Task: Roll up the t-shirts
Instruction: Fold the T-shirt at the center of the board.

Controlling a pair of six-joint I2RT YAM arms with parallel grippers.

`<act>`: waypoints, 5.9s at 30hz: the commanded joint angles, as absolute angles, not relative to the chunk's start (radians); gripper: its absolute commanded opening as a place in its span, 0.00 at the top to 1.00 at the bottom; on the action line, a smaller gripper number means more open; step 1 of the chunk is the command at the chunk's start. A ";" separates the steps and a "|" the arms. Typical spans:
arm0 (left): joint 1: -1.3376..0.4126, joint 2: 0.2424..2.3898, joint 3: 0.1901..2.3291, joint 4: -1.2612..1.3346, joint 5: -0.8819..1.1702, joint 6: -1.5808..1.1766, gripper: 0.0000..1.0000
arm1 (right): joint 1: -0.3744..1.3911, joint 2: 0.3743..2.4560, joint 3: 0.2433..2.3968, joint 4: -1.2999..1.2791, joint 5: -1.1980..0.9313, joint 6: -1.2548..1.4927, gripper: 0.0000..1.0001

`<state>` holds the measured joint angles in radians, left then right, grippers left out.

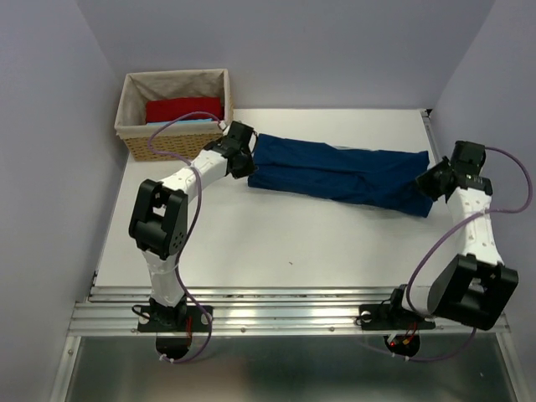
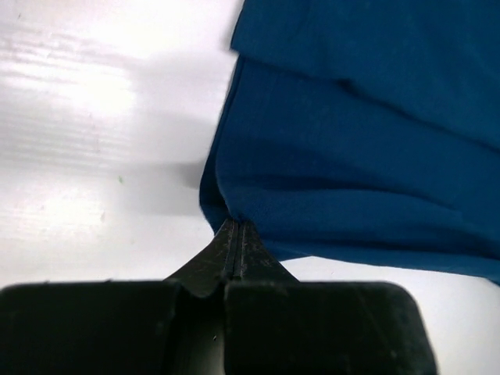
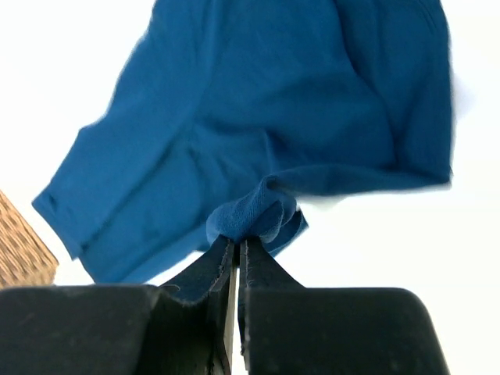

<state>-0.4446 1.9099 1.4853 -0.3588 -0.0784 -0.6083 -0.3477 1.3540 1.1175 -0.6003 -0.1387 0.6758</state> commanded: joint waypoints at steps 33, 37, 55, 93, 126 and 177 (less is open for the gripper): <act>-0.477 1.663 1.108 -0.307 -0.078 -0.609 0.42 | -0.356 0.842 0.750 -0.874 -0.146 0.661 0.55; -0.477 1.695 1.078 -0.250 -0.086 -0.672 0.41 | -0.356 0.845 0.729 -0.861 -0.163 0.658 0.55; -0.476 1.876 1.181 -0.179 -0.121 -0.709 1.00 | -0.356 0.853 0.552 -0.842 -0.170 0.753 0.45; -0.430 1.798 1.331 -0.290 -0.126 -0.667 1.00 | -0.356 0.807 0.465 -0.693 -0.051 0.865 0.99; -0.403 2.065 1.710 -0.425 -0.101 -0.558 0.72 | -0.356 1.095 0.761 -0.535 0.008 0.772 0.99; -0.469 1.950 1.602 -0.291 -0.112 -0.557 0.59 | -0.356 1.109 0.732 -0.514 -0.037 0.756 0.99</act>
